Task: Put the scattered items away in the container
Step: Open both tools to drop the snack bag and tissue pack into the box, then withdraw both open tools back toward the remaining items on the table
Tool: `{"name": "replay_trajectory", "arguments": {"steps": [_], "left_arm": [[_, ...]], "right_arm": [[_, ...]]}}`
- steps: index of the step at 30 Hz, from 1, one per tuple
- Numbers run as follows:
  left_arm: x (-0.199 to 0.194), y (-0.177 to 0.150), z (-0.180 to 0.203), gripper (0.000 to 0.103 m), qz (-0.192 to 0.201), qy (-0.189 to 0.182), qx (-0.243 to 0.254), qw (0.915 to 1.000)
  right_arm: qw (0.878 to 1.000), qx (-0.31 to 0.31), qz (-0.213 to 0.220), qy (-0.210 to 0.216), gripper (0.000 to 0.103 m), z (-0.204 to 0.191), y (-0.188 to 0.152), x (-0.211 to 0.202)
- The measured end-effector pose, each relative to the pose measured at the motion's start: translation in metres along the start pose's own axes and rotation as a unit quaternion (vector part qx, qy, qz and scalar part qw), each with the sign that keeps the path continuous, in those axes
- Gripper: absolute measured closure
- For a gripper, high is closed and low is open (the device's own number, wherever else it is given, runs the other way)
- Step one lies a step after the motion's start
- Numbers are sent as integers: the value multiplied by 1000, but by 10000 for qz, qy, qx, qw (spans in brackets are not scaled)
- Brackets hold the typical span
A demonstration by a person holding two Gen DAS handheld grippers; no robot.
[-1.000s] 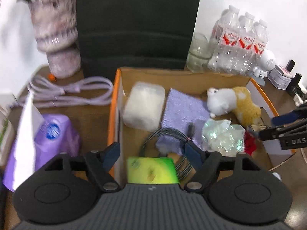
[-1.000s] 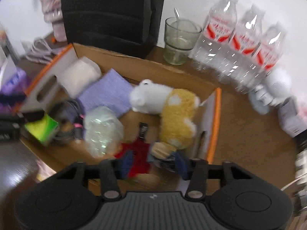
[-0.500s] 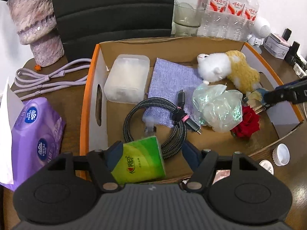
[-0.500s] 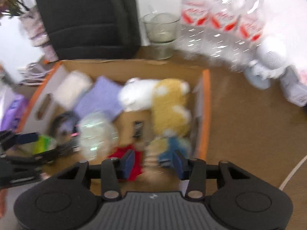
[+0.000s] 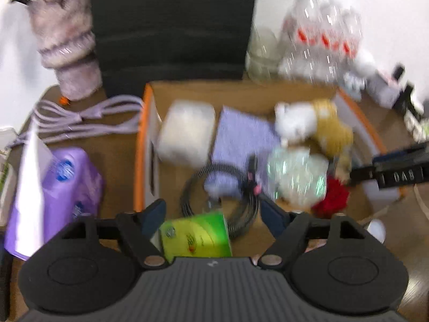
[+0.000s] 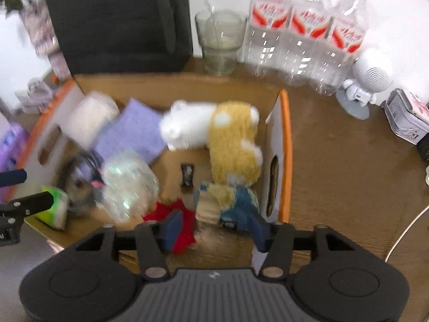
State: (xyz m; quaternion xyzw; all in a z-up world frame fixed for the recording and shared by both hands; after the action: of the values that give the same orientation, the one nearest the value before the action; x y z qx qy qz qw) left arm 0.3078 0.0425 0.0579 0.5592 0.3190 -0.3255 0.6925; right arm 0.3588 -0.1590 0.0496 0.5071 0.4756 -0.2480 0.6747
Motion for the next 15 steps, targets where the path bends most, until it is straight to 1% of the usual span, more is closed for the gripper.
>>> {"name": "replay_trajectory", "arguments": {"steps": [1,2,4,6,7,9,10,11,13,15], "left_arm": [[-5,6,0,6,35,33,-87,10000],[-9,12,0,2,41,88,-146,9998],[-17,22,2,2,20,254,-233,9994],[-29,28,4,1,103,378,-334,9987],[-37,29,4,0,234,388,-388,9982],[-55,28,7,0,670,279,-466,9963],[-62,26,8,0,906,240,-479,9944],[-67,22,9,0,1185,232,-466,9916],[-78,12,12,0,1820,273,-338,9823],[-87,1,15,0,2358,191,-155,9715]], "right_arm": [[9999,94,74,70,42,1,4,-8],[9996,202,150,160,39,2,8,-17],[9978,435,349,349,26,3,16,-39],[9965,455,600,356,19,-1,22,-63],[9961,400,722,298,17,-4,23,-74],[9950,247,955,147,15,-10,21,-90],[9935,156,1126,75,15,-13,19,-95],[9902,68,1396,8,15,-16,16,-100],[9795,24,2005,-169,10,-18,7,-107],[9659,113,2567,-333,8,-16,-5,-111]]}}
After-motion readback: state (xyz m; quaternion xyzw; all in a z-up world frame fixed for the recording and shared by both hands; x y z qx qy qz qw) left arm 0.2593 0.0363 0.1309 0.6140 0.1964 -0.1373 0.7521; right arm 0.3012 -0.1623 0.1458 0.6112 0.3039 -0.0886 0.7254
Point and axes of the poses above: each gripper's, at about its wrist camera, not at the fingertips, and x roughly the way its jaws point, z to its right, y to its top, the point moved 6 cm from there along x, roughly the way its jaws point, and after that the axes turned 11 degrees about -x, right-handed, at the moved point
